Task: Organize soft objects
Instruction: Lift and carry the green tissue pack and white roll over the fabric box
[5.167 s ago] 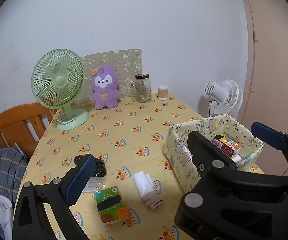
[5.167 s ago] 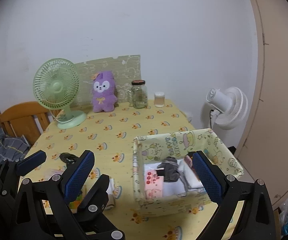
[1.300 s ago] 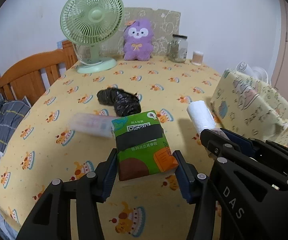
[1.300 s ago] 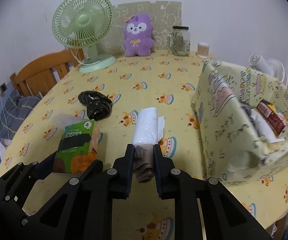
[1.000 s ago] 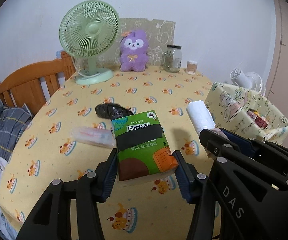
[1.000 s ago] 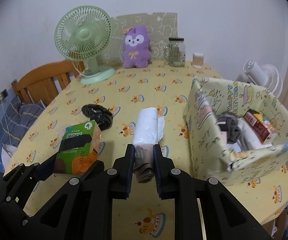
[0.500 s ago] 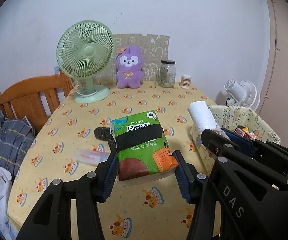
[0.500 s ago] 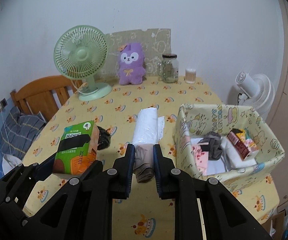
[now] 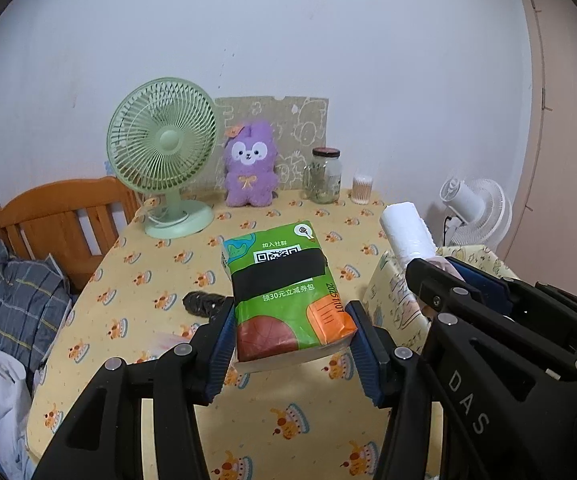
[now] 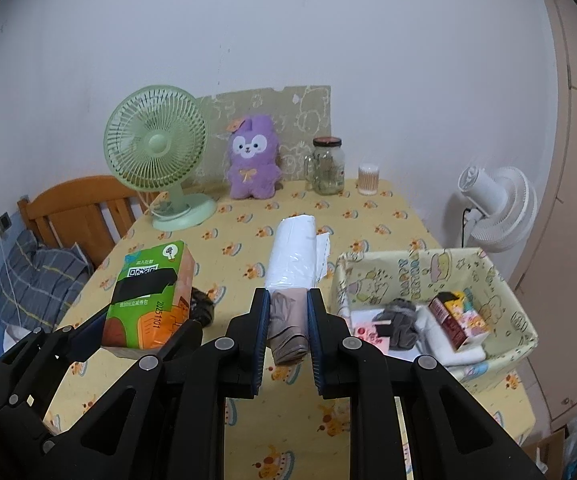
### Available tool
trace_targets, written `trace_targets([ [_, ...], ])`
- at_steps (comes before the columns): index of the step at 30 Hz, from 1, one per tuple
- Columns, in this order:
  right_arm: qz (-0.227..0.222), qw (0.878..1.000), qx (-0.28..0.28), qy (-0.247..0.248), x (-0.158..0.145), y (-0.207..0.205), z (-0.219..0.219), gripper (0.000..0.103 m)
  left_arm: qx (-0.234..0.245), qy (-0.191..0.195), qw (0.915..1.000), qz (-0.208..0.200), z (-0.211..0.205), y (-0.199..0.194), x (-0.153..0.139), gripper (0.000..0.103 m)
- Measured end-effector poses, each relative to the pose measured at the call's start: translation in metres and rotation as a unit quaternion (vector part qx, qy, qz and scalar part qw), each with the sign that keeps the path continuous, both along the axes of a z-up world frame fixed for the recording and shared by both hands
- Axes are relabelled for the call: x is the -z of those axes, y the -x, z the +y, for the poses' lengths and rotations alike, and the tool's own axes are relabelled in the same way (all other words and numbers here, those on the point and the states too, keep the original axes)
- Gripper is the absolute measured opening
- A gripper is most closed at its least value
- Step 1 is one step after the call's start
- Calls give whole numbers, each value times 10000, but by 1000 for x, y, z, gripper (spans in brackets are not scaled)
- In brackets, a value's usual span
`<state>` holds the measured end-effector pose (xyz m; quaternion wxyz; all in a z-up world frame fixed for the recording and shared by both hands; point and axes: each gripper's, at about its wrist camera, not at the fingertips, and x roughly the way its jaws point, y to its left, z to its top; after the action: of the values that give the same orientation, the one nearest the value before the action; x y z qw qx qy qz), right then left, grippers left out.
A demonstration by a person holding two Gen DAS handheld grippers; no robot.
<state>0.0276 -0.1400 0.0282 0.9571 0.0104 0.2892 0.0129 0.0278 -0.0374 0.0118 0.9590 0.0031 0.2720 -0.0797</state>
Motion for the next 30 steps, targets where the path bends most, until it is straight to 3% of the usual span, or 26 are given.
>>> trace_targets([
  [12, -172, 9998, 53, 111, -20, -1, -23, 21, 70, 60, 9998, -192, -25, -2, -16, 55],
  [30, -238, 9992, 315, 80, -23, -7, -74, 21, 378, -51, 9990, -240, -73, -12, -20, 55],
])
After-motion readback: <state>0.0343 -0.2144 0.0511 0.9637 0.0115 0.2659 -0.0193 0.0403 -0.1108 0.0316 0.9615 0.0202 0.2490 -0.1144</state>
